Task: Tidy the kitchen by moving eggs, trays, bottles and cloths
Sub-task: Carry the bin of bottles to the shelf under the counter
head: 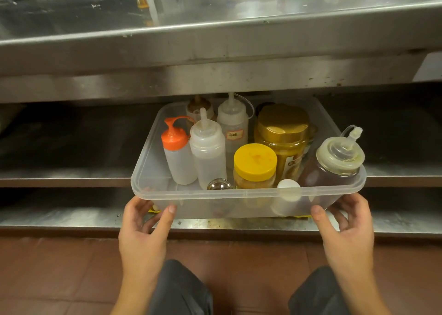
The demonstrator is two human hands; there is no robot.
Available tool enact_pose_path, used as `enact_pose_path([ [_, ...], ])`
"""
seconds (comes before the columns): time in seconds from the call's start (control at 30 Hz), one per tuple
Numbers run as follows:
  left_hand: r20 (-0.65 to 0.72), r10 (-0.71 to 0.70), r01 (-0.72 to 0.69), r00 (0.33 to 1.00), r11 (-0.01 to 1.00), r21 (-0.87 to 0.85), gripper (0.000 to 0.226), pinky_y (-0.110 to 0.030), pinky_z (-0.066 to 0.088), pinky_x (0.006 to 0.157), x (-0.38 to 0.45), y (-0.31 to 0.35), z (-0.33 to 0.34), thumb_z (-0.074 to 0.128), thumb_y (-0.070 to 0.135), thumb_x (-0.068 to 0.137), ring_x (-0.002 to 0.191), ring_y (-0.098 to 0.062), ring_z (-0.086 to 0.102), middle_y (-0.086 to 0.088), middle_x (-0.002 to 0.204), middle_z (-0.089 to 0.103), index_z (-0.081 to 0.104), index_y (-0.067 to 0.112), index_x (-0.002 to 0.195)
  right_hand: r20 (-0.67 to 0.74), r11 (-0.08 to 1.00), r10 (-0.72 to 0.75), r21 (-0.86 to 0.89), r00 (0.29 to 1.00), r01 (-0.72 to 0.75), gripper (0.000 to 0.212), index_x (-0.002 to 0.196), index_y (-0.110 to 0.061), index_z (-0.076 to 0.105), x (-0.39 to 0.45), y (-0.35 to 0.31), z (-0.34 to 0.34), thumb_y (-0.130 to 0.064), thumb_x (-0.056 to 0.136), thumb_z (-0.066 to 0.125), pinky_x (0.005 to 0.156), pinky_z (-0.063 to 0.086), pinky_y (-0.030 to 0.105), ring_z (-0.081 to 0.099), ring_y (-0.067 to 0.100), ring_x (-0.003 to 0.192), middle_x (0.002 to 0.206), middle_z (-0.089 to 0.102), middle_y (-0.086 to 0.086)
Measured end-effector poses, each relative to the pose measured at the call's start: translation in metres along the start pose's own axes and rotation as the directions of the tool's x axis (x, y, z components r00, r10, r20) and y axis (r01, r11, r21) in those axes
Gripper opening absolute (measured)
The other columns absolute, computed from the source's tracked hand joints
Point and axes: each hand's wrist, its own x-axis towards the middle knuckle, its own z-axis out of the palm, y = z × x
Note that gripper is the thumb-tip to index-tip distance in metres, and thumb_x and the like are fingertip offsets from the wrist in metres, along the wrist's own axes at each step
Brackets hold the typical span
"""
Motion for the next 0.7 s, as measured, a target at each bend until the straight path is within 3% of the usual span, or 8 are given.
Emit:
enact_pose_path([
  [0.33,0.013,0.015,-0.015,1.000,1.000,-0.018,0.046,-0.010,0.052,0.083,0.006,-0.003,0.001,0.077,0.018,0.080,0.108,-0.007,0.065,-0.001,0.116,0.067,0.060,0.013,0.122,0.021,1.000,-0.024,0.002,1.000,0.024,0.056,0.126,-0.025,0.051,0.007,0.000,0.001,-0.003,0.081,0.076,0.098,0.050,0.024,0.061,0.011,0.112,0.119,0.062,-0.008],
  [0.47,0.039,0.020,-0.020,0.999,1.000,-0.010,0.045,-0.006,0.050,0.080,0.009,-0.003,0.004,0.076,0.012,0.084,0.109,0.000,0.064,0.004,0.117,0.067,0.058,0.013,0.125,0.025,1.000,-0.030,0.008,0.999,0.030,0.057,0.126,-0.028,0.050,0.012,0.004,0.002,-0.003,0.081,0.076,0.099,0.050,0.029,0.060,0.012,0.115,0.123,0.061,-0.005],
  [0.6,0.051,0.039,-0.038,0.998,0.999,-0.019,0.041,-0.006,0.048,0.081,0.017,-0.003,0.008,0.073,0.004,0.087,0.109,0.001,0.064,0.000,0.117,0.067,0.058,0.004,0.125,0.044,0.999,-0.037,0.006,0.998,0.037,0.059,0.120,-0.039,0.049,0.016,0.005,0.004,-0.004,0.081,0.076,0.096,0.051,0.022,0.060,0.009,0.115,0.124,0.060,-0.006],
  [0.7,0.064,0.048,-0.047,0.997,0.999,-0.023,0.043,-0.006,0.049,0.082,0.023,-0.005,0.010,0.074,0.009,0.086,0.116,-0.004,0.062,0.004,0.119,0.067,0.058,0.008,0.126,0.049,0.999,-0.035,-0.011,0.998,0.036,0.058,0.126,-0.030,0.048,0.022,0.006,0.006,-0.006,0.082,0.076,0.092,0.052,0.018,0.060,0.006,0.114,0.123,0.060,-0.008],
])
